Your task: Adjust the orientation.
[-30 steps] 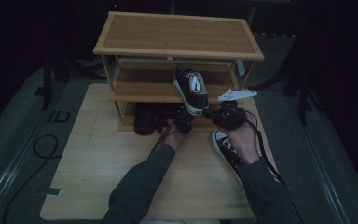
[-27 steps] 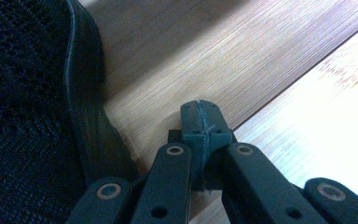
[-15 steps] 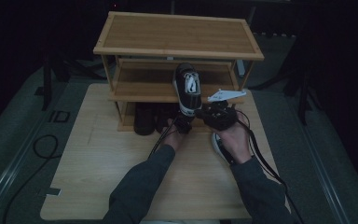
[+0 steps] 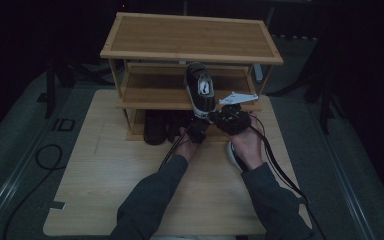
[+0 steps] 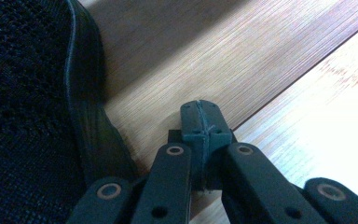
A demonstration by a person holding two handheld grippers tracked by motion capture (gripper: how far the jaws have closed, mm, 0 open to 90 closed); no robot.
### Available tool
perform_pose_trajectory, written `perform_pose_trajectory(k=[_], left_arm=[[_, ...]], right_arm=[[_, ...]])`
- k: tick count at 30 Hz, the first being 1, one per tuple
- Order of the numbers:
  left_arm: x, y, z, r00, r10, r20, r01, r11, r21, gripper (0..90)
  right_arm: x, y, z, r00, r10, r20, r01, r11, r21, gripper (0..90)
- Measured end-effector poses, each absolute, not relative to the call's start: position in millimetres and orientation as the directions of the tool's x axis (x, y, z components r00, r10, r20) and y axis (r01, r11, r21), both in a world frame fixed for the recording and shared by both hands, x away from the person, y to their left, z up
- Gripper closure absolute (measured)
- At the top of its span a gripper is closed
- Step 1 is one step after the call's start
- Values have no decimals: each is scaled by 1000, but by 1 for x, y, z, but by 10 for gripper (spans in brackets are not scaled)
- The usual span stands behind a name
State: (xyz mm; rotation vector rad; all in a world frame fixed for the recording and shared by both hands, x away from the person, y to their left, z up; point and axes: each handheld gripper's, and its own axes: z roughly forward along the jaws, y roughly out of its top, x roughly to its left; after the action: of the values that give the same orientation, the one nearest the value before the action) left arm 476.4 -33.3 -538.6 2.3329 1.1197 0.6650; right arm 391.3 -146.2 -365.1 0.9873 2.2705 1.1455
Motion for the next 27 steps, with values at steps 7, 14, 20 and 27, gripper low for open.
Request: perform_pose_trajectory(k=[7,14,20,27], left_arm=[[476,-33,-539,543,813,210,587,-546,598,900],[476,-34,-539,543,812,215,584,-549,597,900],[476,-35,-540,538,817,206,586,-539,606,900],[476,-34,-540,540,814,214,582,-544,604,900]], right_arm=[[403,-140,-367,-667,745,-26,412,398,820,900],[408,-135,-366,-677,735,-26,409,407,817,900],[413,-128,-367,-686,728,-23,406,408,818,900],[420,-120,-367,-683,729,-31,404,413,816,900]])
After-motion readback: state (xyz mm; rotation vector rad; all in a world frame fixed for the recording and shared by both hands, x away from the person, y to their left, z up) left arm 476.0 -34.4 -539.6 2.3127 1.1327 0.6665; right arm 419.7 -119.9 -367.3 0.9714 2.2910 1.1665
